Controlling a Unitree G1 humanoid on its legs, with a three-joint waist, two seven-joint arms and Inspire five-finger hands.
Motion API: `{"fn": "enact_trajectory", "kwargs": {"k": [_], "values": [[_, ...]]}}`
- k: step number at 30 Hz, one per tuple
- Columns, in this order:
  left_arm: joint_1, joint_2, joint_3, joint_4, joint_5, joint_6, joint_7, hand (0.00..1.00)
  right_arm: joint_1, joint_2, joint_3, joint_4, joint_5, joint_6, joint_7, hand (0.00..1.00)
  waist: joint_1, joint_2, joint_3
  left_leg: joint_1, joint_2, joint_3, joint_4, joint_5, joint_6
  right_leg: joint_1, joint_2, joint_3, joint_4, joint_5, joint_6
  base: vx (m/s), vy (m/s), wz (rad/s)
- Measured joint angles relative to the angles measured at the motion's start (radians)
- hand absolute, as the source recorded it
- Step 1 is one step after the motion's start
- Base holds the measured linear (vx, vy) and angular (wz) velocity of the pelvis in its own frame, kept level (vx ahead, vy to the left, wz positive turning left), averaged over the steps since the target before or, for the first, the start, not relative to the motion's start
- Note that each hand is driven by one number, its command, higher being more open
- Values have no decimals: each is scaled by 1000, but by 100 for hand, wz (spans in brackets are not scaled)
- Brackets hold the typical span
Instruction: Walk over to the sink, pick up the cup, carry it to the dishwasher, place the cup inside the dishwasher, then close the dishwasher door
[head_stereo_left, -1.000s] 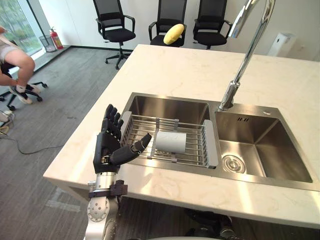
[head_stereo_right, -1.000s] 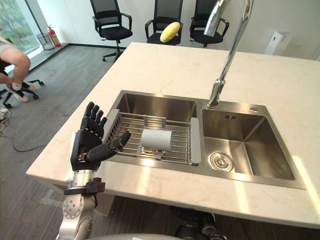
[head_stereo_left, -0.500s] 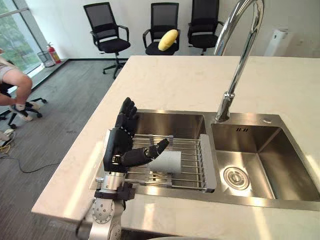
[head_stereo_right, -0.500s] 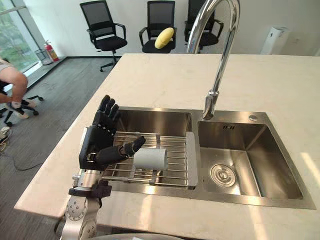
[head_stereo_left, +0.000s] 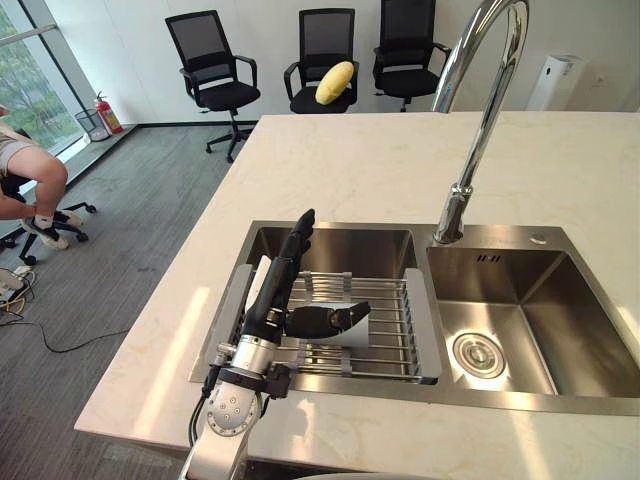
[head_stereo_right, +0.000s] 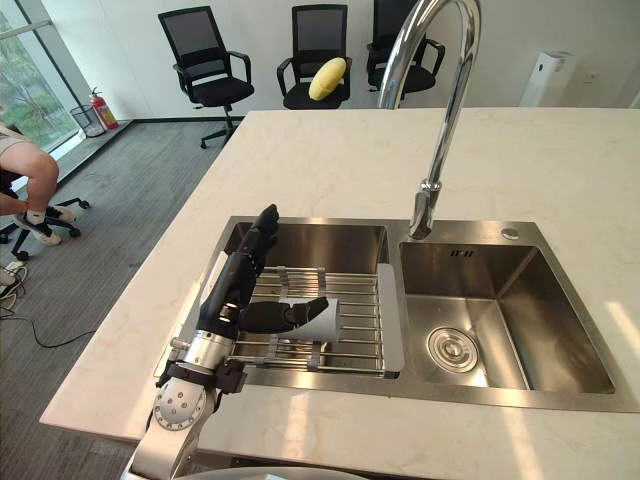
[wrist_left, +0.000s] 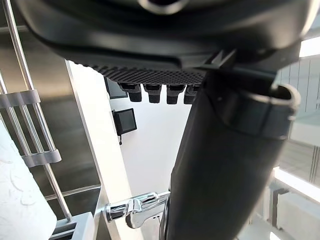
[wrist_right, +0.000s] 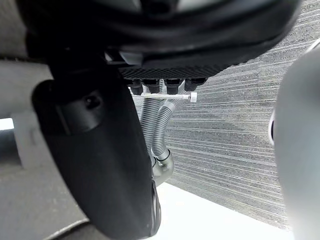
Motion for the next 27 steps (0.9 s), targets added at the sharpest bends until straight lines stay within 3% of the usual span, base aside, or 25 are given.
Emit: {"fn": "enact_trajectory", "kwargs": {"k": [16,27], "values": [[-96,117,-41,119,113,190,36,100,-11,-14,0,0,-37,1,42,100,-37,5,-10,44,29,41,-52,28,-25,-17,39,44,-6,0,-19,6,-24,-10],[-123,154,-5,160,162,213,47,100,-9,-18,-1,-14,-50,8,49,100,-36,6,-9,45,37,57,-51,27,-30,-24,49,59,-19,6,-23,-11,-6,-5]]}}
